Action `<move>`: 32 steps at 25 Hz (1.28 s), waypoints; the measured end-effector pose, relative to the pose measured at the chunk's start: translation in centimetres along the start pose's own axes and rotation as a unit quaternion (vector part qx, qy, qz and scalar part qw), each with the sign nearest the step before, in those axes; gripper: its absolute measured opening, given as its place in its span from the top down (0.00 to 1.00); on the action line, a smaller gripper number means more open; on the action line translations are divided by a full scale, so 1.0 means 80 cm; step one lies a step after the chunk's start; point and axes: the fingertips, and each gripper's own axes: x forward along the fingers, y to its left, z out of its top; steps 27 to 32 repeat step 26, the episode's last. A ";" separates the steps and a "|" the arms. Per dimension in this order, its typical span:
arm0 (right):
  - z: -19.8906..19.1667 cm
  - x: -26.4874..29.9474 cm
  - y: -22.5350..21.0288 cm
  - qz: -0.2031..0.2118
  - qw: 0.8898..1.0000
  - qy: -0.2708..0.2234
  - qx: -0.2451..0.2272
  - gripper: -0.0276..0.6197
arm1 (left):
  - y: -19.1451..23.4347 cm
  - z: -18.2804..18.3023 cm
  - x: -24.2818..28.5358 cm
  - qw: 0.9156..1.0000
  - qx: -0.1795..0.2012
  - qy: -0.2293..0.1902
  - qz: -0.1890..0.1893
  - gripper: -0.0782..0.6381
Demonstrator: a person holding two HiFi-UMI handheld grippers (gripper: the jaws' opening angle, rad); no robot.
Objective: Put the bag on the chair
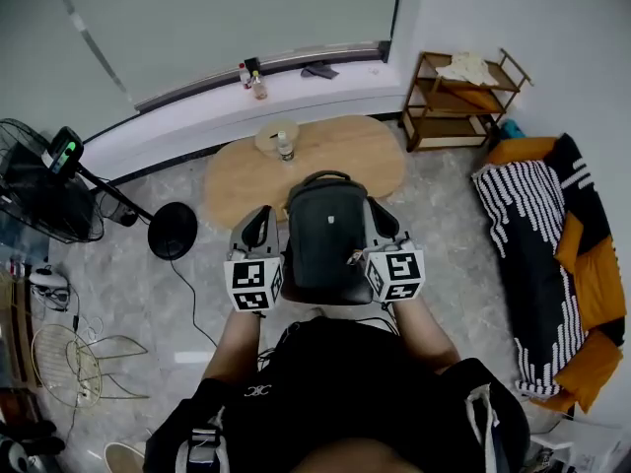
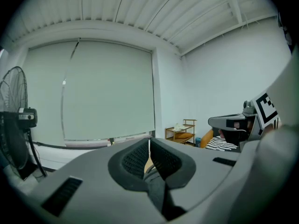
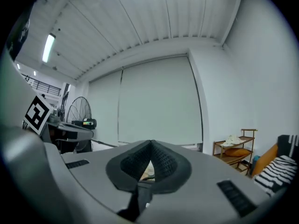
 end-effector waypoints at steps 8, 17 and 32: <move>0.008 -0.010 0.003 -0.003 1.000 -0.001 -0.002 0.94 | -0.014 0.005 -0.019 1.000 0.005 -0.002 -0.007 0.85; 0.007 -0.013 -0.001 -0.012 1.000 0.002 0.008 0.94 | -0.013 0.007 -0.025 1.000 -0.002 -0.019 -0.006 0.86; 0.001 -0.010 -0.002 -0.015 1.000 0.006 0.006 0.94 | -0.008 0.012 -0.021 1.000 0.003 -0.015 0.002 0.86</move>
